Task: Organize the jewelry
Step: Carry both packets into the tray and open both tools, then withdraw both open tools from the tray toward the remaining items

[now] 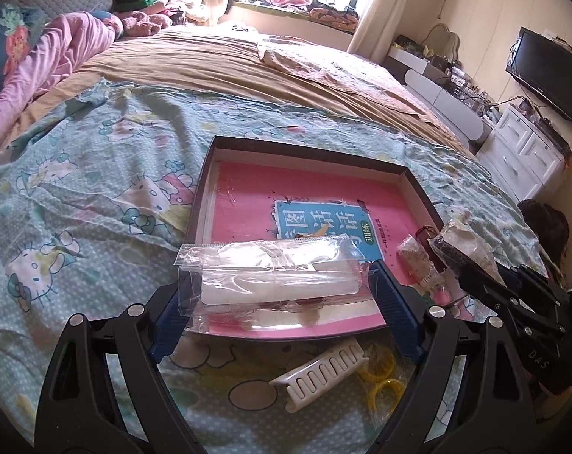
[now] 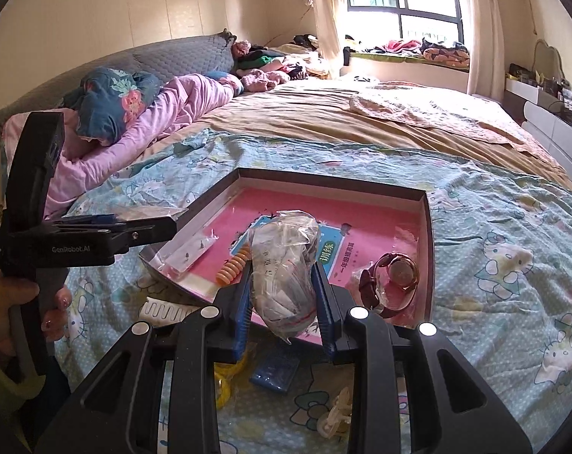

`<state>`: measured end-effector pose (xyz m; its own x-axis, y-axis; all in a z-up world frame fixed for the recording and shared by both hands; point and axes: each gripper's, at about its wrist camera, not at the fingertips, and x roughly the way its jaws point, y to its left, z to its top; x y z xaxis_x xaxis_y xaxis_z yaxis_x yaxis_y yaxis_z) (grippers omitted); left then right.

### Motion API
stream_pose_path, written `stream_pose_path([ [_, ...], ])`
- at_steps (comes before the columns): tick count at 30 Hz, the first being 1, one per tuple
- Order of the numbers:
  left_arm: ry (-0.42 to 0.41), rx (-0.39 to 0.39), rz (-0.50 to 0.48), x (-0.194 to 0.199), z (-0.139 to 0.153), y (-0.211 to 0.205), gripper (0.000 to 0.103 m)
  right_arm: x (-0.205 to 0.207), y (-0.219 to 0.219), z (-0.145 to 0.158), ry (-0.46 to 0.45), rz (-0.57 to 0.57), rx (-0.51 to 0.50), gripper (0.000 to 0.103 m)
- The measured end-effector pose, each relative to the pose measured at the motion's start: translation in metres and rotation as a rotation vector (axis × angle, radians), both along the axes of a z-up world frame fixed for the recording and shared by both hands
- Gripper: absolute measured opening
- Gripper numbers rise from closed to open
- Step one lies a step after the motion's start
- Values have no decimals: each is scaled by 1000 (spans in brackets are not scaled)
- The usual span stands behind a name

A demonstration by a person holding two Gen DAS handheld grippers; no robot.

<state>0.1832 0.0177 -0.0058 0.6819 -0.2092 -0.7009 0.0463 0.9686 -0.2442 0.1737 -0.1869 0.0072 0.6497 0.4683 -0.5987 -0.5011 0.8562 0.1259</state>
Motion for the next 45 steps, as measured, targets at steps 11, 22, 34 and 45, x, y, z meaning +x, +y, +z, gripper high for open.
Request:
stream_pose_path([
  [11, 68, -17, -14, 24, -28, -3, 81, 21, 2, -12, 17, -33, -24, 28],
  [22, 102, -16, -33, 30, -40, -3, 81, 49, 13, -32, 59, -46, -59, 28],
  [34, 104, -20, -45, 28, -39, -1, 83, 63, 21, -48, 111, -41, -87, 29],
  [45, 93, -32, -35, 22, -34, 2, 86, 59, 20, -42, 96, -37, -80, 32],
])
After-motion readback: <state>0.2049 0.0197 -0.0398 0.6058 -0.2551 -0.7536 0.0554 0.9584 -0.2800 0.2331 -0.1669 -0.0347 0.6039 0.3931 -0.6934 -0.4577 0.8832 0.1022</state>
